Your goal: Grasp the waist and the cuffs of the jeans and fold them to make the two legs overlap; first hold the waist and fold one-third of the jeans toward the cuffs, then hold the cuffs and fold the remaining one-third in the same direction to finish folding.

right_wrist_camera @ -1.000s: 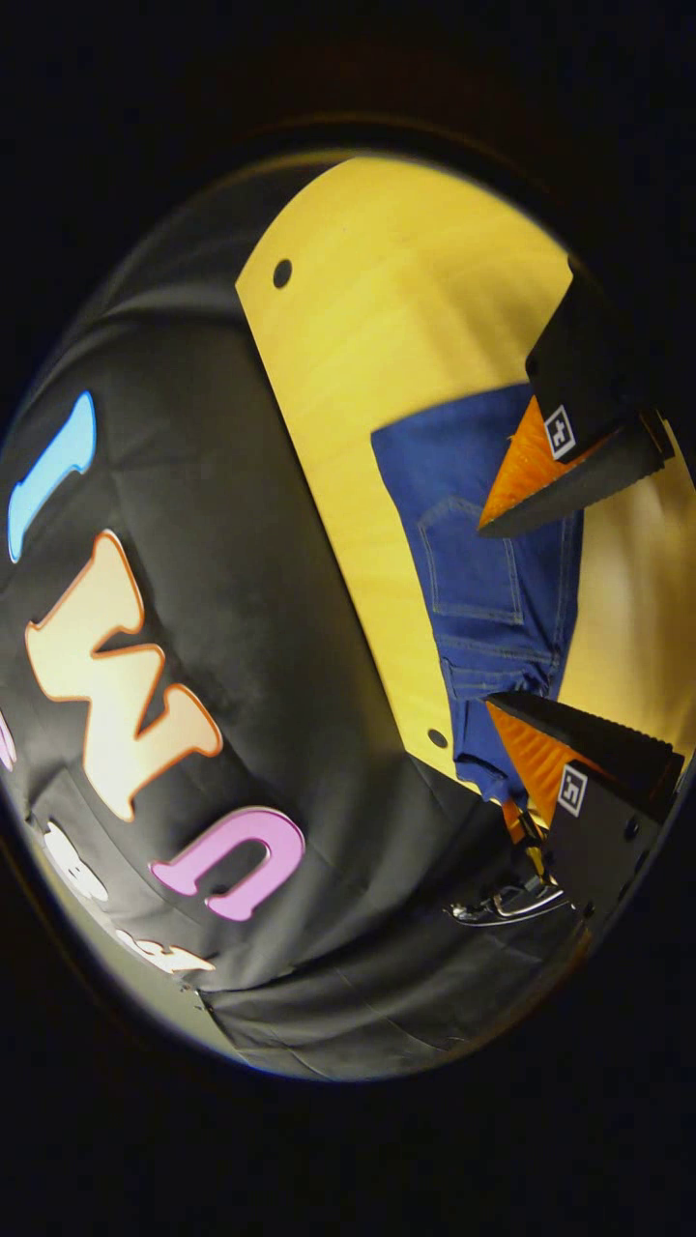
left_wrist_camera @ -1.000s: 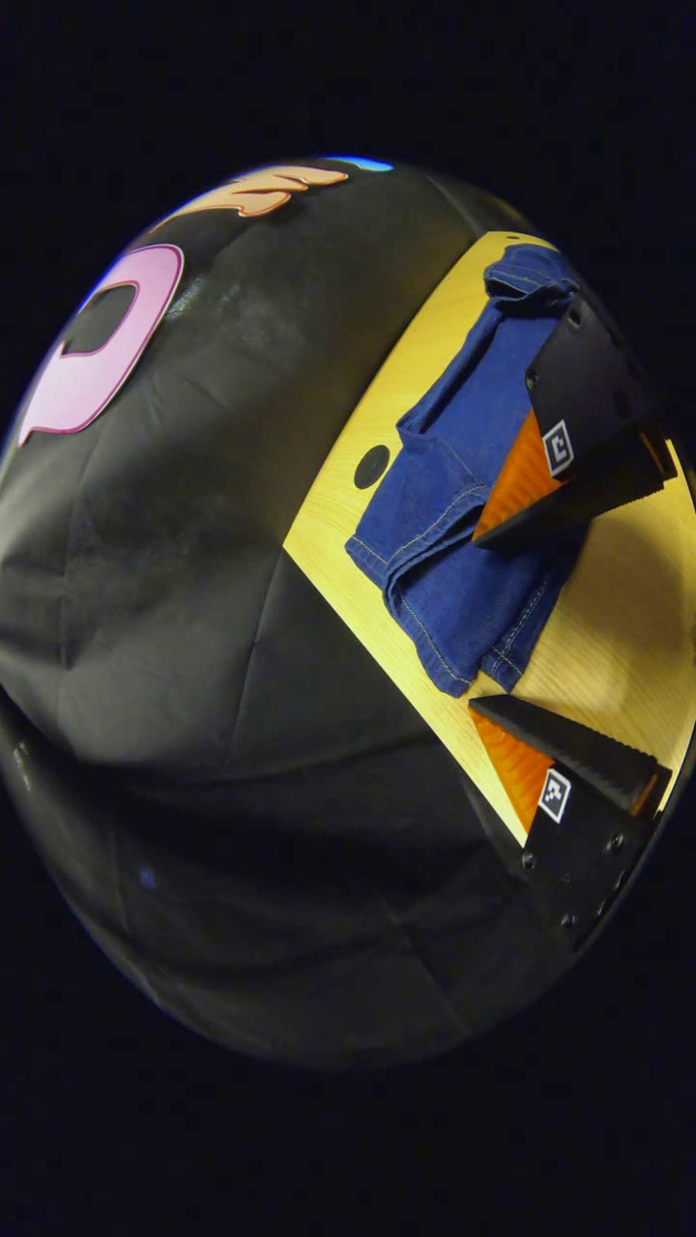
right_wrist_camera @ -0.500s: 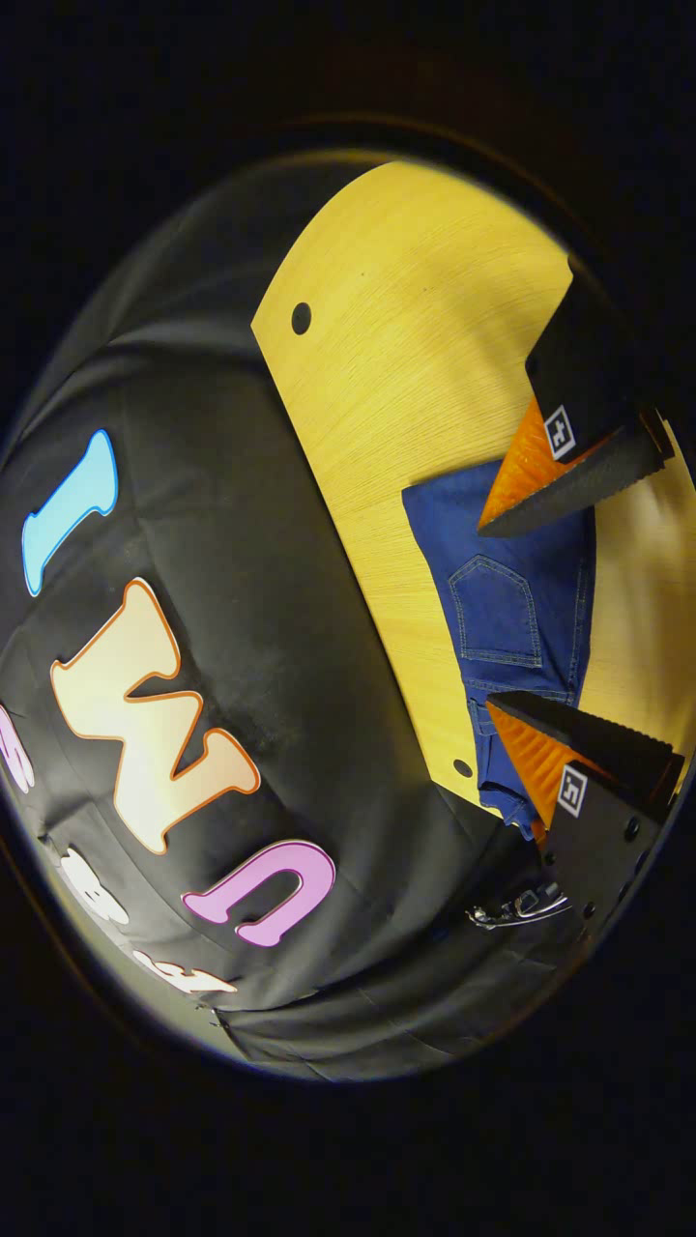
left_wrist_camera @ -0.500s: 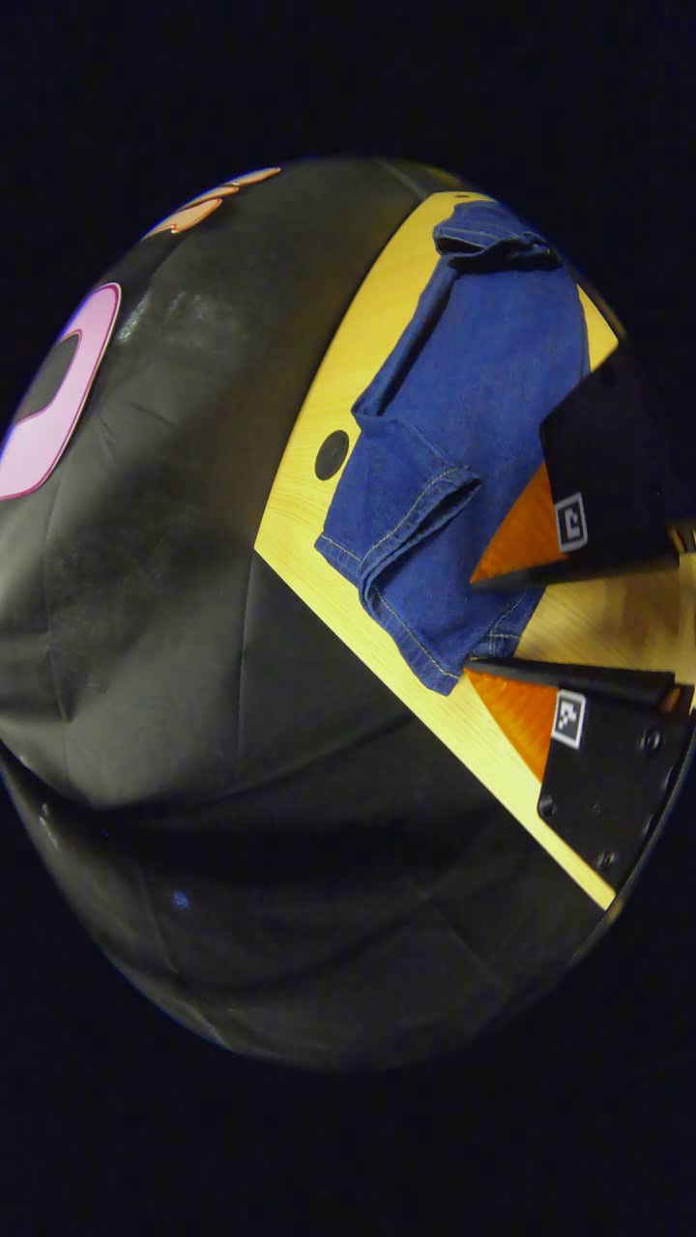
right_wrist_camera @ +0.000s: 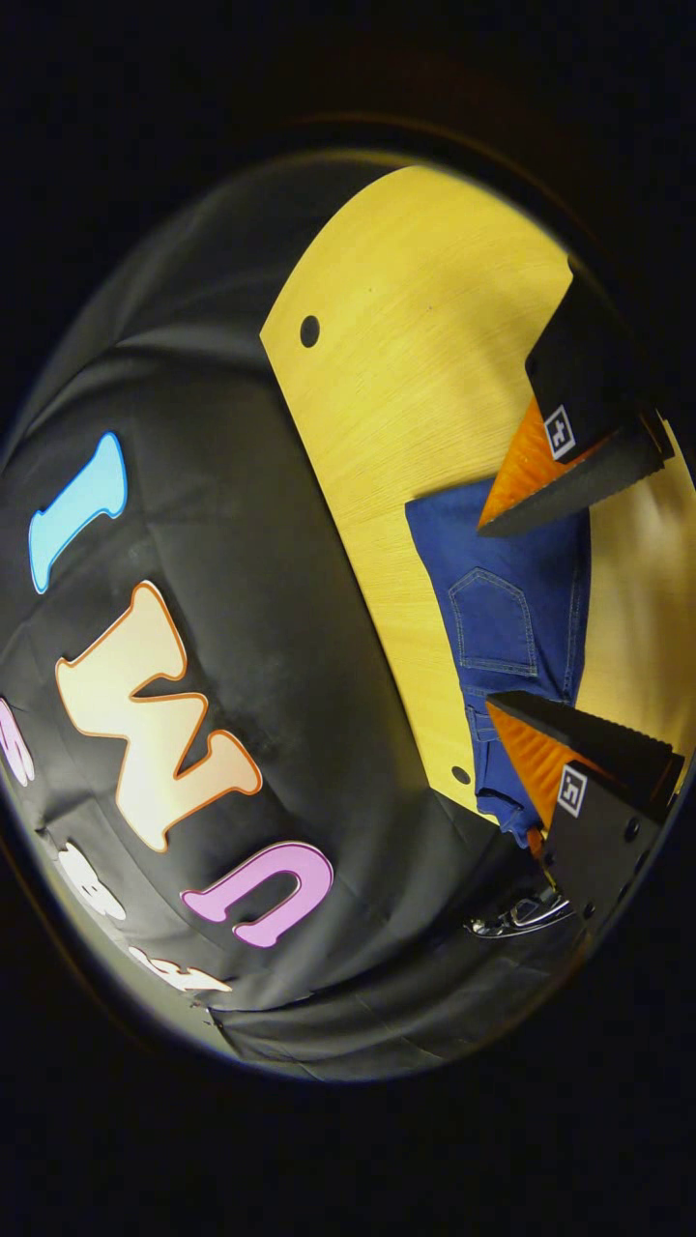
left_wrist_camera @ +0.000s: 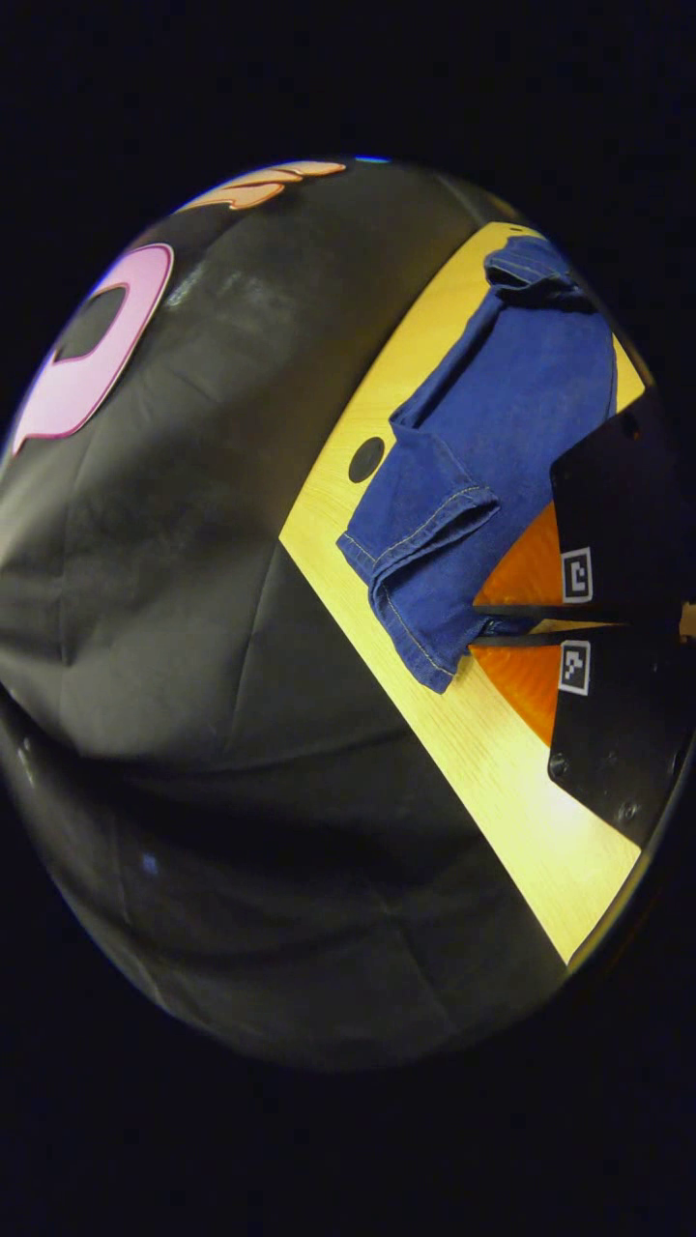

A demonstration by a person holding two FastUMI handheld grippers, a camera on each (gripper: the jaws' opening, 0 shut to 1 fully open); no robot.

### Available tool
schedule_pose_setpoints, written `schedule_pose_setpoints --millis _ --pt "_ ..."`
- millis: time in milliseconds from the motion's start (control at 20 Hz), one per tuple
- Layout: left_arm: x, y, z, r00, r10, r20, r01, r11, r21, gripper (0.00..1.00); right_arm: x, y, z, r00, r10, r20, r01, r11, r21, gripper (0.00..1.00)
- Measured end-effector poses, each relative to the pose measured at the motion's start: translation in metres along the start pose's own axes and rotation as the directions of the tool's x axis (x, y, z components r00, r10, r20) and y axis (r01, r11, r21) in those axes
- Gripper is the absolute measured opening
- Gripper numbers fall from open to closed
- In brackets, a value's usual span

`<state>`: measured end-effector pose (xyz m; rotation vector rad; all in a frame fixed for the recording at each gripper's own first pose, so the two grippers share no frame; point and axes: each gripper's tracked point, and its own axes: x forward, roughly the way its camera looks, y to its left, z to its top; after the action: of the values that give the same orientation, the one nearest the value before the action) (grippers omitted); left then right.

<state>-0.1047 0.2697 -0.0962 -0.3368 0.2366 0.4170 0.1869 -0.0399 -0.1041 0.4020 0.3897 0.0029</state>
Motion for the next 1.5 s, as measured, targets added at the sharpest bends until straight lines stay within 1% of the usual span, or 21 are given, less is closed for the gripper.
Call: schedule_pose_setpoints --millis 100,150,200,350,500,600,800,900,1050,1100,1150,1200,1250,1300,1350,1400,1450,1500 --pt "-0.012 -0.006 0.018 0.997 -0.057 0.048 0.057 0.998 -0.013 0.00 -0.009 -0.010 0.007 1.000 -0.016 0.016 0.016 1.000 -0.001 0.98" --pt "-0.019 -0.012 0.028 0.993 -0.092 0.073 0.093 0.995 -0.017 0.00 -0.013 -0.015 0.011 0.999 -0.022 0.025 0.022 1.000 0.000 0.93" --pt "-0.028 -0.015 0.036 0.988 -0.127 0.088 0.130 0.991 -0.029 0.00 -0.017 -0.020 0.014 0.999 -0.028 0.034 0.028 1.000 0.005 0.98" --pt "-0.043 -0.016 0.046 0.966 -0.225 0.127 0.233 0.971 -0.048 0.00 -0.030 -0.034 0.025 0.998 -0.029 0.057 0.028 0.999 0.022 0.98" --pt "-0.055 -0.022 0.049 0.927 -0.347 0.144 0.358 0.932 -0.060 0.00 -0.043 -0.050 0.035 0.997 -0.016 0.075 0.014 1.000 0.023 0.98" --pt "-0.064 -0.023 0.047 0.901 -0.410 0.141 0.419 0.907 -0.036 0.00 -0.050 -0.063 0.042 0.997 0.002 0.079 -0.004 1.000 0.022 0.98" --pt "-0.077 -0.023 0.042 0.851 -0.511 0.124 0.516 0.856 -0.013 0.00 -0.064 -0.096 0.059 0.996 0.023 0.083 -0.024 1.000 0.016 0.98" --pt "-0.077 -0.028 0.041 0.829 -0.547 0.113 0.549 0.836 0.019 0.00 -0.070 -0.118 0.065 0.997 0.016 0.078 -0.017 1.000 0.002 0.98" --pt "-0.070 -0.033 0.039 0.803 -0.590 0.088 0.581 0.807 0.108 0.00 -0.078 -0.146 0.072 0.997 0.008 0.081 -0.006 1.000 -0.030 0.98" --pt "-0.070 -0.034 0.035 0.794 -0.603 0.073 0.592 0.796 0.125 0.00 -0.083 -0.153 0.073 0.997 0.010 0.081 -0.007 0.999 -0.035 0.93" --pt "-0.069 -0.035 0.033 0.786 -0.616 0.053 0.606 0.784 0.138 0.00 -0.085 -0.158 0.074 0.997 0.013 0.081 -0.009 0.999 -0.043 0.93" --pt "-0.067 -0.033 0.029 0.780 -0.626 0.030 0.616 0.774 0.145 0.00 -0.086 -0.165 0.074 0.997 0.010 0.080 -0.005 0.999 -0.054 0.98" --pt "-0.064 -0.037 0.018 0.777 -0.630 -0.005 0.623 0.768 0.149 0.00 -0.086 -0.171 0.073 0.997 0.003 0.074 0.002 0.998 -0.066 0.93" --pt "-0.062 -0.034 0.003 0.777 -0.628 -0.041 0.626 0.763 0.161 0.00 -0.086 -0.177 0.070 0.998 -0.003 0.066 0.008 0.997 -0.073 0.98" --pt "-0.067 -0.025 -0.011 0.781 -0.621 -0.070 0.622 0.761 0.184 0.00 -0.088 -0.179 0.067 0.998 0.000 0.057 0.004 0.997 -0.077 0.98" --pt "-0.066 -0.030 -0.033 0.786 -0.609 -0.107 0.617 0.759 0.208 0.00 -0.089 -0.181 0.064 0.999 0.004 0.049 0.000 0.997 -0.076 0.98" --pt "-0.067 -0.049 -0.050 0.790 -0.597 -0.137 0.612 0.757 0.228 0.00 -0.087 -0.182 0.060 0.999 0.010 0.038 -0.007 0.997 -0.073 0.98" --pt "-0.070 -0.049 -0.061 0.792 -0.590 -0.154 0.610 0.754 0.245 0.00 -0.085 -0.182 0.055 1.000 0.015 0.028 -0.013 0.997 -0.073 0.98"
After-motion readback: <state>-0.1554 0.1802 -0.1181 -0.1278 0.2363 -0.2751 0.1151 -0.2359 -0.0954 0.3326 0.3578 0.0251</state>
